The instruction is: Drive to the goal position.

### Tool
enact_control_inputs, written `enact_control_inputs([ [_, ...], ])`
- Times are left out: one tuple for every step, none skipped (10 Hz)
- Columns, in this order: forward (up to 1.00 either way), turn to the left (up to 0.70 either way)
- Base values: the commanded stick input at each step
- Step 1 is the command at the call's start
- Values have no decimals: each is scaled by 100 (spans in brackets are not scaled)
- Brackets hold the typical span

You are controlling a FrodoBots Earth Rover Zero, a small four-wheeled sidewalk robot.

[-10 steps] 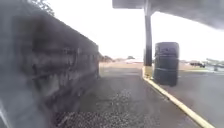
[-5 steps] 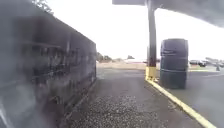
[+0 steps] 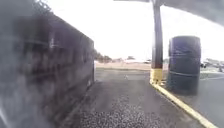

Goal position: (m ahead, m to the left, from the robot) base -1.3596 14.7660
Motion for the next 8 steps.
enact_control_inputs([
  [70, 0],
  [70, 0],
  [70, 0],
  [70, -13],
  [70, -27],
  [70, -28],
  [70, -1],
  [70, 0],
])
